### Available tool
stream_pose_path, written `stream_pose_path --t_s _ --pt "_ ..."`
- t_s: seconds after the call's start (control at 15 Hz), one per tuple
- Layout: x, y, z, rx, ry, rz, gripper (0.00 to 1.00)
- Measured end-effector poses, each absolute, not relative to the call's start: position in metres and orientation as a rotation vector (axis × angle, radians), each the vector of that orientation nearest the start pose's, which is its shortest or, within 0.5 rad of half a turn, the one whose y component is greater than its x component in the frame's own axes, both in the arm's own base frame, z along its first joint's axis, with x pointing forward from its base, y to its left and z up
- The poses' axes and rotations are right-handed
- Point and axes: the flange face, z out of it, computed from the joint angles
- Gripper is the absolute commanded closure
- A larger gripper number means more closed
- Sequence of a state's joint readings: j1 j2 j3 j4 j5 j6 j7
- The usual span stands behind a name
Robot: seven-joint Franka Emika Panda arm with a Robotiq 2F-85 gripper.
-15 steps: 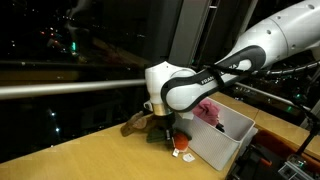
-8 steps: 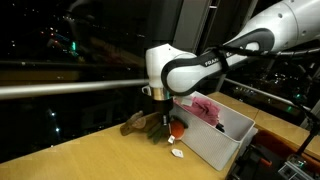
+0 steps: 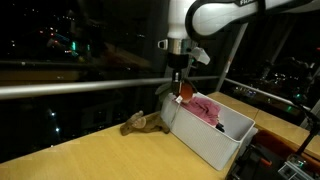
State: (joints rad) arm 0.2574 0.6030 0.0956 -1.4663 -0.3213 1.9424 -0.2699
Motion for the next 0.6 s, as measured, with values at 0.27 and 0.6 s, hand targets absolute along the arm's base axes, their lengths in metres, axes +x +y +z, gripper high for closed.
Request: stream_pose_path --t_s 0.27,0.6 --pt "0.657 0.139 0.360 -3.216 -1.076 0.184 0.97" --pt "0.641 0.078 0.343 -3.240 -0.946 0.283 0.41"
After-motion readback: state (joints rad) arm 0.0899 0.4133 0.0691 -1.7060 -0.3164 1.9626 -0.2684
